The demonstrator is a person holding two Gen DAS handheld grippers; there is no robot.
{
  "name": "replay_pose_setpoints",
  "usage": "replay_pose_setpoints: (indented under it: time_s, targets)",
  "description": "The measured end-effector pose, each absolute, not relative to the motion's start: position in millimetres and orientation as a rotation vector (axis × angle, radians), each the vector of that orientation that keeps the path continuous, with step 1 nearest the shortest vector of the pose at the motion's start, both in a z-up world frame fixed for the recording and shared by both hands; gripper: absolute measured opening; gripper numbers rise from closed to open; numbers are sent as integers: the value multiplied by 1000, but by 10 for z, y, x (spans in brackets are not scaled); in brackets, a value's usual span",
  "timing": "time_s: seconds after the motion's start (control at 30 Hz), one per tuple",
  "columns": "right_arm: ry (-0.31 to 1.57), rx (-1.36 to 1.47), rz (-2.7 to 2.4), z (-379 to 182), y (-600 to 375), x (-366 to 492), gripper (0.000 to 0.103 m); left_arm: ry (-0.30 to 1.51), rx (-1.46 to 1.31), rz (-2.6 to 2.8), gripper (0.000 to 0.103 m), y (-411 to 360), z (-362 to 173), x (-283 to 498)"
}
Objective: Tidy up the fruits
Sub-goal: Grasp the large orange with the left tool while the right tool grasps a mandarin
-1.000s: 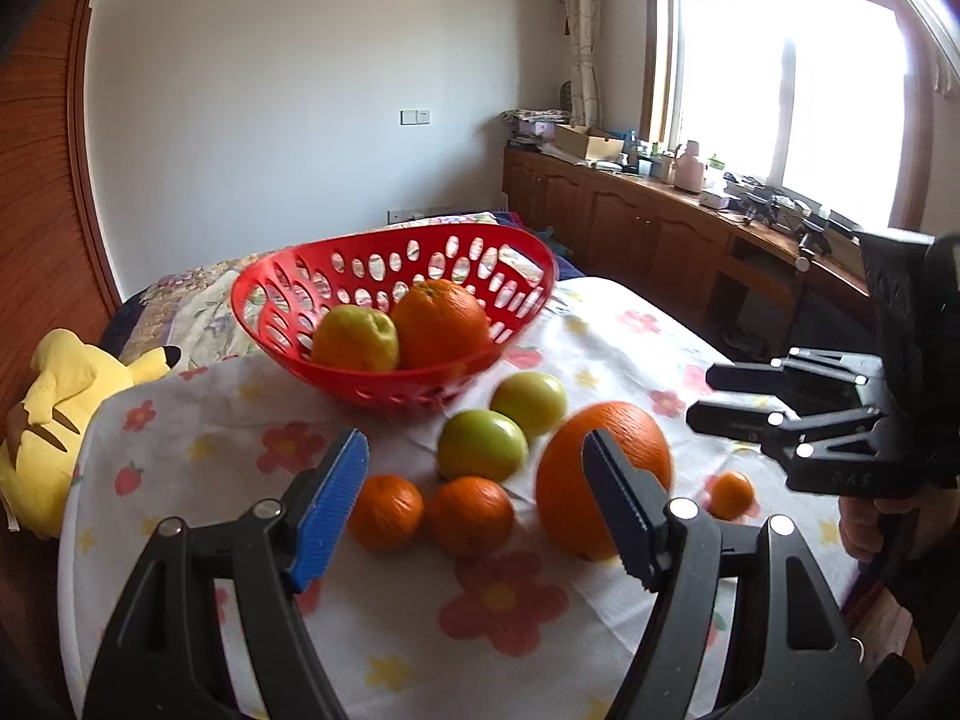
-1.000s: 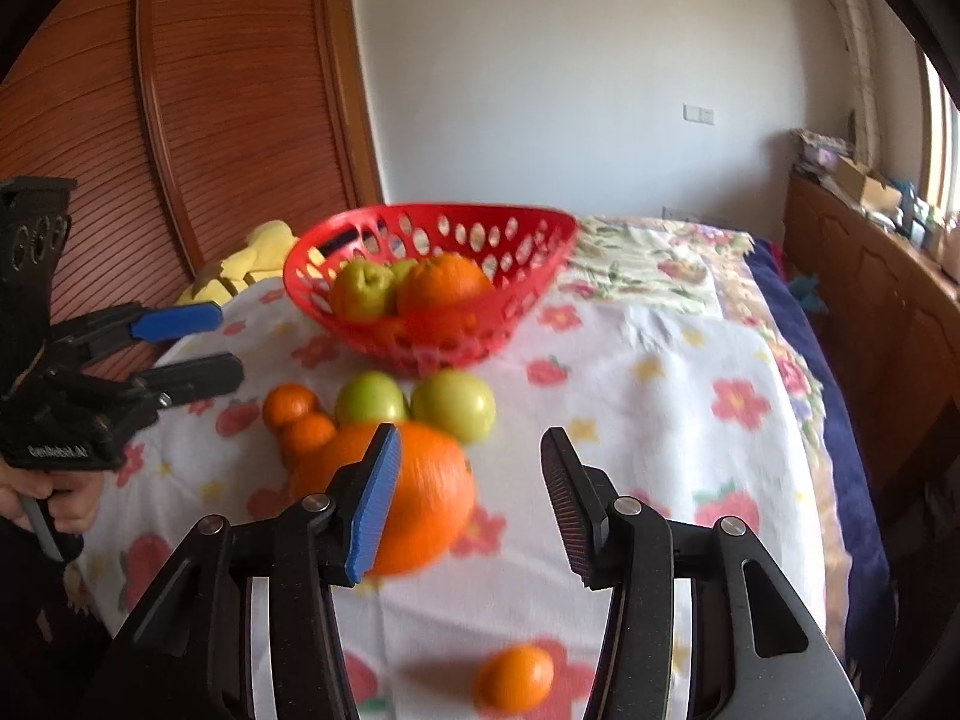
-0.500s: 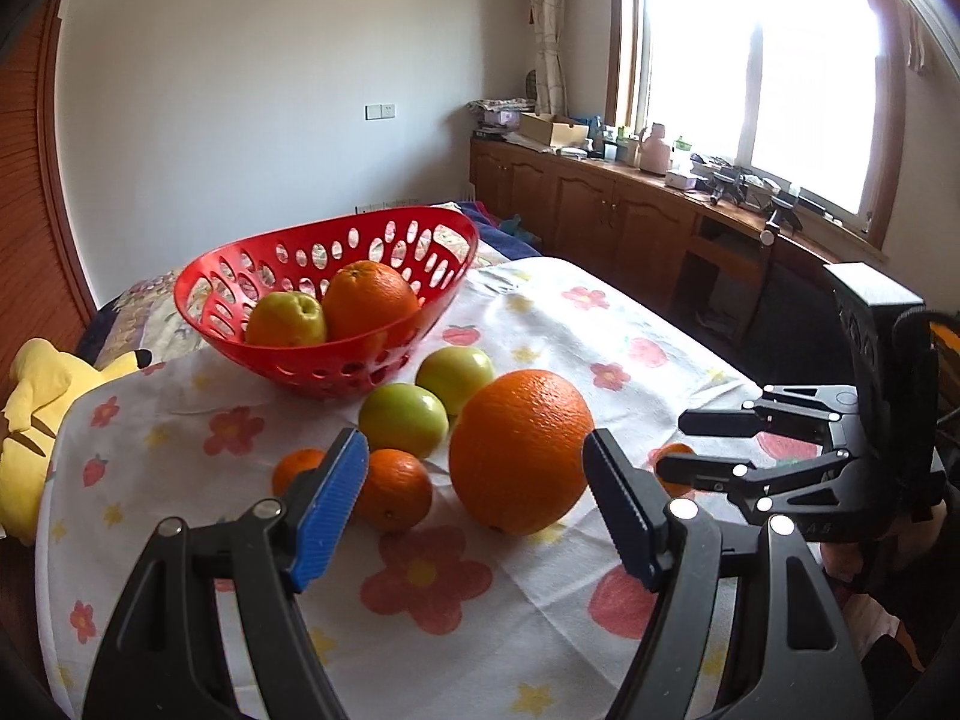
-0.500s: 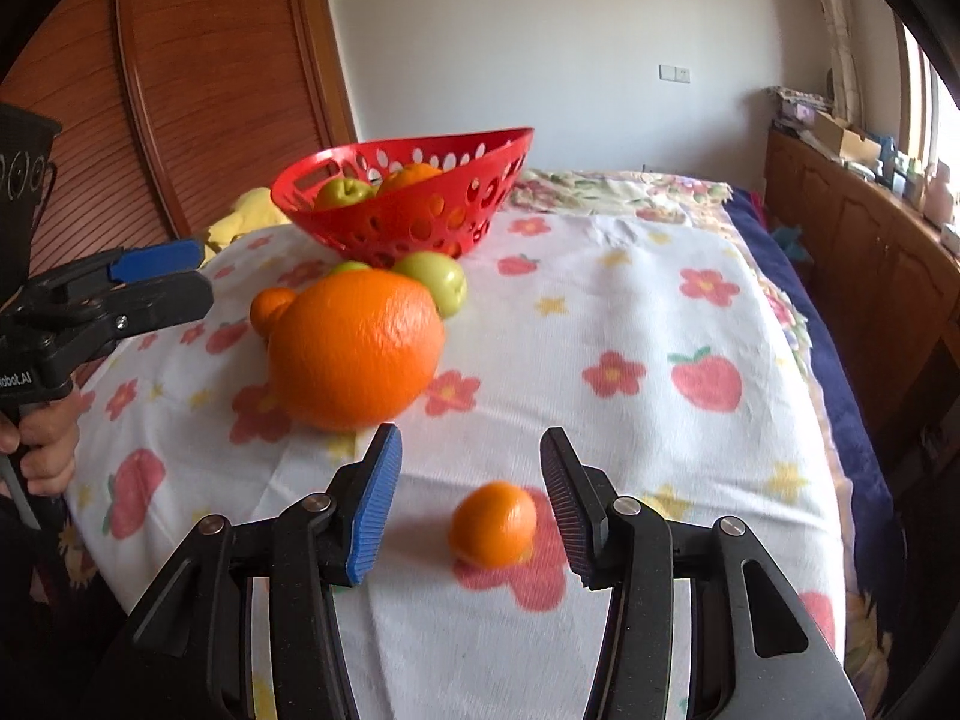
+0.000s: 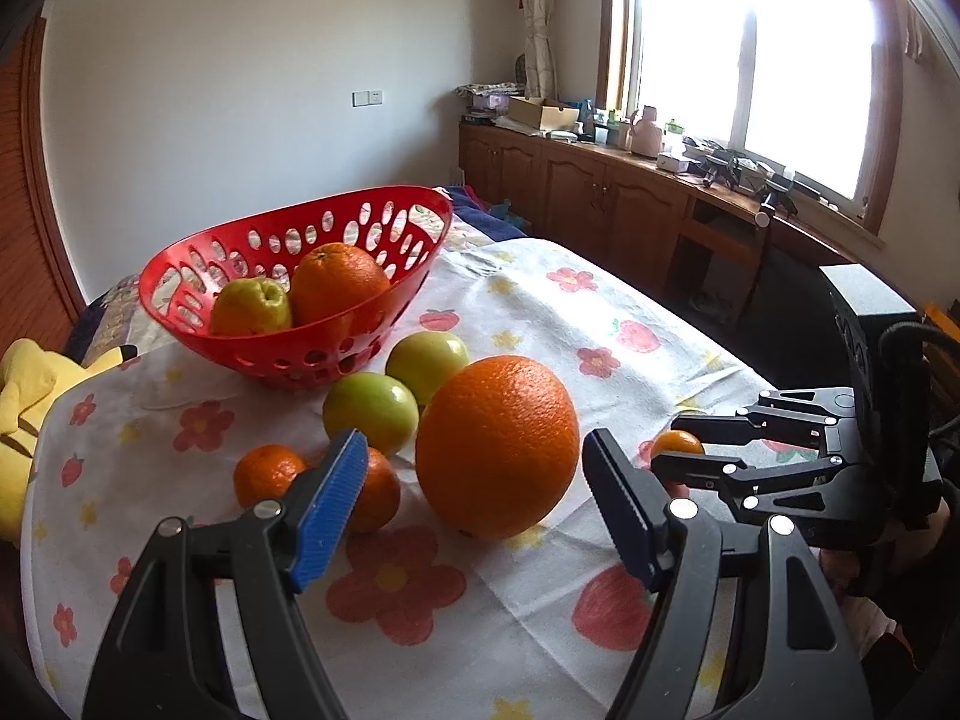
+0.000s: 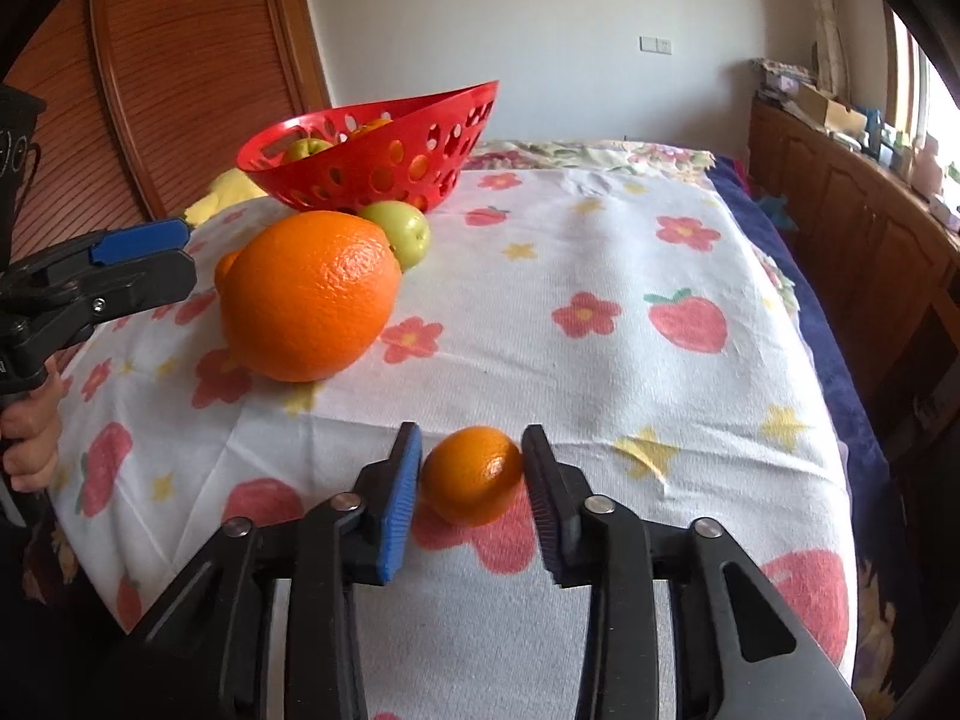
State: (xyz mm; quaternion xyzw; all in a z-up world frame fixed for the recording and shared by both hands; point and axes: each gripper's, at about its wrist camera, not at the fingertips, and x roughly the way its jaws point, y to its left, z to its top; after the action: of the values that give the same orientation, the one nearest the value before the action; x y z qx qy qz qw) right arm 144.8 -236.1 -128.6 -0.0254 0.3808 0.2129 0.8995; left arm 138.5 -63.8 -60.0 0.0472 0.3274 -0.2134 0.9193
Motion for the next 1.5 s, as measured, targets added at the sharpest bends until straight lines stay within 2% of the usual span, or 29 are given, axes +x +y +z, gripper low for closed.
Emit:
replay_pose_setpoints:
  time_s: [0.87,1.2,1.5]
  targets:
    - [754,-84,425,-1303,-2292,1411,33,839,210,-532,74,-981,-715,1907]
    - [756,-76,428,-1305,-2295,1415,33,834,253,-518,75,-1036,-740,1898]
    - [759,-73,430,-1309,-2293,1421,33,853,249,-538,81,-1044,-819,1932]
